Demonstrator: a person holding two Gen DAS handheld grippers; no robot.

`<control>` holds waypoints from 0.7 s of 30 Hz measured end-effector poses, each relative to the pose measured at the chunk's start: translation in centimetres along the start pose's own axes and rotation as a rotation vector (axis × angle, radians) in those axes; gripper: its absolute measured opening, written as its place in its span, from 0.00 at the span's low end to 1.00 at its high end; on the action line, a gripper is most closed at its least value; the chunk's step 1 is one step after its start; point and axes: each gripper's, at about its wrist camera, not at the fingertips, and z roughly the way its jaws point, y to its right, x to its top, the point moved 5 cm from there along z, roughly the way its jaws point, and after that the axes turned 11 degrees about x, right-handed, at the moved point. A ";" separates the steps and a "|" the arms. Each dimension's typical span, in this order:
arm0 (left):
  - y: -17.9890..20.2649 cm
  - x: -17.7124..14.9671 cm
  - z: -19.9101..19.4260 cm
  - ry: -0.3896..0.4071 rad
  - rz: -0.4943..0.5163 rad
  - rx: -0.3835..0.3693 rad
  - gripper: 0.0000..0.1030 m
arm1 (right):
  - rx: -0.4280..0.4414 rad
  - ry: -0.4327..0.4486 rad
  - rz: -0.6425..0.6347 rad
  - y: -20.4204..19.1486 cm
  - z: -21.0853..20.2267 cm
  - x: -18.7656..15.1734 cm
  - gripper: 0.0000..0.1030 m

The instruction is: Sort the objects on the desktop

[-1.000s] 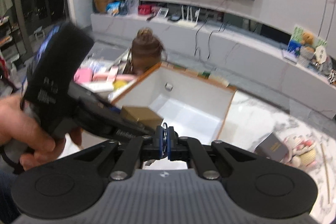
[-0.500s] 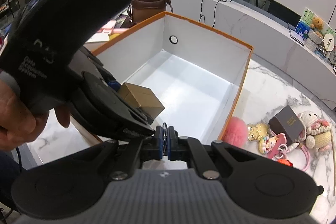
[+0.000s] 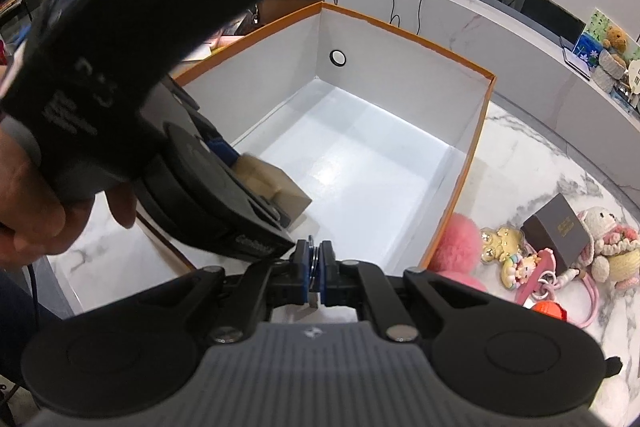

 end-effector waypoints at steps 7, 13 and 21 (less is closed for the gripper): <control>-0.5 0.5 -0.3 0.019 -0.027 0.019 0.64 | 0.002 0.018 0.018 0.2 -0.4 0.0 0.23; -1.1 1.1 -1.0 0.060 -0.054 0.029 0.69 | 0.014 0.053 0.031 0.2 -1.6 0.2 0.25; -0.9 1.8 -2.1 0.109 -0.078 0.011 0.69 | 0.009 0.099 0.057 1.0 -3.4 0.3 0.30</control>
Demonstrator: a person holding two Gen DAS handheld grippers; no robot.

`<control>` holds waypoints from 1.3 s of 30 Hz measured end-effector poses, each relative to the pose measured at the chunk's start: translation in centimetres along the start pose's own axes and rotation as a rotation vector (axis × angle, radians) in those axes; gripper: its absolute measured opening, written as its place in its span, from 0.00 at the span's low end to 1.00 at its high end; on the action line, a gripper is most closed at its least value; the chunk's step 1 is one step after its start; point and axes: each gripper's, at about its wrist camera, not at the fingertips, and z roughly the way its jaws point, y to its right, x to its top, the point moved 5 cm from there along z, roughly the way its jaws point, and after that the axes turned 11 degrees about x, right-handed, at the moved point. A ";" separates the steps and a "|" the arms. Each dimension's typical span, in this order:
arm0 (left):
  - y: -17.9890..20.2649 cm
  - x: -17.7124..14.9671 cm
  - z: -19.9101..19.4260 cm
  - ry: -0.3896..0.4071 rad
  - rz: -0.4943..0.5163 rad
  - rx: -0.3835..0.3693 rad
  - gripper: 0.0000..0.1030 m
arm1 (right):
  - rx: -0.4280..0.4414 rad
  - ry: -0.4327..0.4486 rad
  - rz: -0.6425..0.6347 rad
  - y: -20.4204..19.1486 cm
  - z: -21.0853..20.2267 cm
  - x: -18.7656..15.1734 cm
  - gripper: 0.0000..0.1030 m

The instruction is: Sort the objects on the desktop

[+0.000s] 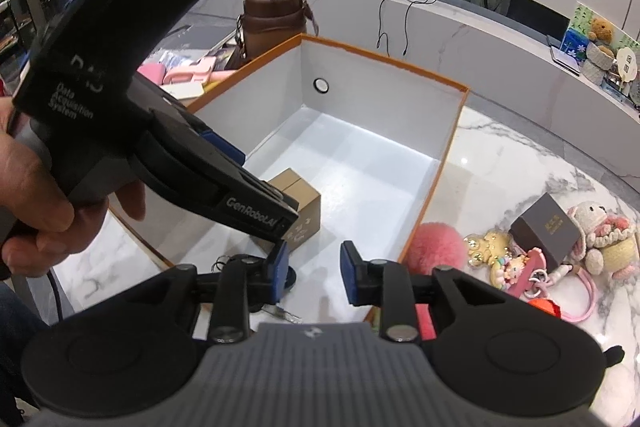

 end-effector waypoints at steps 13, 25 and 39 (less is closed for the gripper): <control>3.0 2.3 -1.1 0.055 -0.012 -0.045 0.69 | -0.051 0.086 0.088 4.5 -4.7 -0.9 0.35; 7.3 5.1 -1.9 0.155 0.001 0.036 0.67 | -0.151 0.124 0.205 10.7 -9.0 -3.8 0.37; 11.6 6.7 -2.2 0.184 0.009 -0.130 0.71 | -0.085 0.020 0.256 10.8 -1.7 -7.3 0.60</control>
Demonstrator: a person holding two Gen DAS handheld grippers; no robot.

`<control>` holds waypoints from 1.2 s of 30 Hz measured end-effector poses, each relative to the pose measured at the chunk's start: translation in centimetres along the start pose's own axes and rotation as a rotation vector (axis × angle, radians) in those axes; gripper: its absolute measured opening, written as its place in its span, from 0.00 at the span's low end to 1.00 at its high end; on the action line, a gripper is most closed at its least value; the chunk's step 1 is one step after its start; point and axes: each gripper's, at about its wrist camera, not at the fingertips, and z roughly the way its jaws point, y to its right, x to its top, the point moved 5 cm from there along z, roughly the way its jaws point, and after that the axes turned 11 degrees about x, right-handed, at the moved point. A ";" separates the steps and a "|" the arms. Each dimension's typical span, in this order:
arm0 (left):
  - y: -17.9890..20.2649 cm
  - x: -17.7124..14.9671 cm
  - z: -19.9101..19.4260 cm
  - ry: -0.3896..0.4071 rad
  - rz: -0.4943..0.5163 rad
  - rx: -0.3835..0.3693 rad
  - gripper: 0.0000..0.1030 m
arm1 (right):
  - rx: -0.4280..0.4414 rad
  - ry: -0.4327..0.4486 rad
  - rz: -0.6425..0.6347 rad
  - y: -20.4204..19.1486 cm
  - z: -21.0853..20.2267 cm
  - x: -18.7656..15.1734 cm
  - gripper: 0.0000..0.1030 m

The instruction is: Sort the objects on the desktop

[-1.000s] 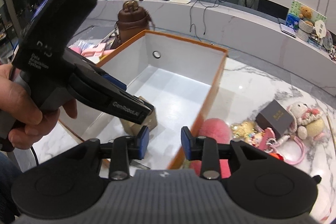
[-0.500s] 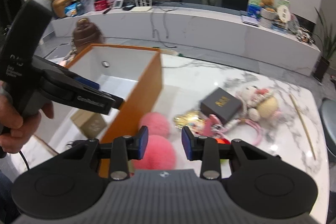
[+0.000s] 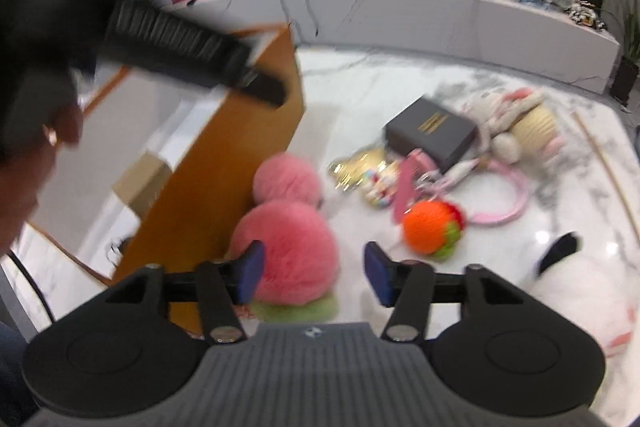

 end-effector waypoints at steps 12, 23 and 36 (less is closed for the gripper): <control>0.2 -0.1 0.7 -0.020 0.000 -0.018 0.72 | -0.024 -0.028 0.000 -0.1 4.8 0.6 0.71; 2.3 -0.6 2.3 -0.097 0.007 -0.051 0.73 | -0.016 -0.084 0.044 1.8 2.9 -0.9 0.43; 9.8 -1.9 4.6 -0.075 0.141 -0.027 0.69 | -0.072 -0.103 0.142 7.3 -2.4 -5.0 0.43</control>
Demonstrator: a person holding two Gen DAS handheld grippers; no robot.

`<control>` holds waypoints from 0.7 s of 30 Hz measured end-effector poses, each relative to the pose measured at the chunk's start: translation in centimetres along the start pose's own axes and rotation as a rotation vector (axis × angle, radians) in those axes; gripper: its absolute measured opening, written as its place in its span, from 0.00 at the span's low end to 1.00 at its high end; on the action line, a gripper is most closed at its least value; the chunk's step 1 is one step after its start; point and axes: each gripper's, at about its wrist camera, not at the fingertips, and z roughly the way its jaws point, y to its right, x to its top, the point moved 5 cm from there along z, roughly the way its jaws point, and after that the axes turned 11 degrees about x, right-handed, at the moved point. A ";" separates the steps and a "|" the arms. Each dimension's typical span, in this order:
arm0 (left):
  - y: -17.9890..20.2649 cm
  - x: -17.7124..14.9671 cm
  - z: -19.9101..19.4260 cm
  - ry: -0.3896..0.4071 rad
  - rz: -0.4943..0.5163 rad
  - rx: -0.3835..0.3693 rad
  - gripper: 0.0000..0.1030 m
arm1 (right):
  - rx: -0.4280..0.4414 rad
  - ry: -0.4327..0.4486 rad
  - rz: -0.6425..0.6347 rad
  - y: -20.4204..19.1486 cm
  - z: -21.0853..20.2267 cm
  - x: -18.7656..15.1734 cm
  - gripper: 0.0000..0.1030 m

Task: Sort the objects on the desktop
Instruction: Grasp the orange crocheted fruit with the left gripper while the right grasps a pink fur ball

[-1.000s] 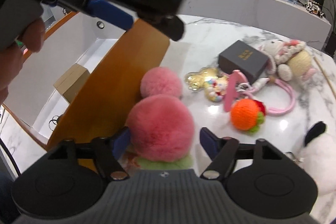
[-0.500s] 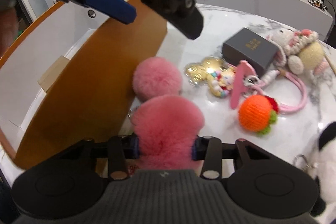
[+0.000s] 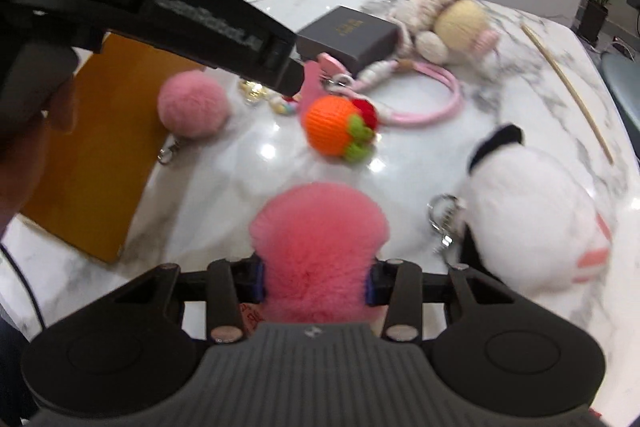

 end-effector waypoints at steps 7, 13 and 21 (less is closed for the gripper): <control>1.7 -0.2 2.0 -0.035 -0.030 -0.054 0.69 | 0.012 0.003 0.020 1.7 -0.9 -1.1 0.43; 2.0 -0.8 4.0 -0.075 -0.048 -0.056 0.69 | 0.031 0.000 0.018 1.8 -1.2 -1.3 0.43; 2.6 -1.2 6.1 -0.130 -0.062 -0.060 0.61 | 0.048 0.003 0.033 2.3 -1.4 -1.5 0.44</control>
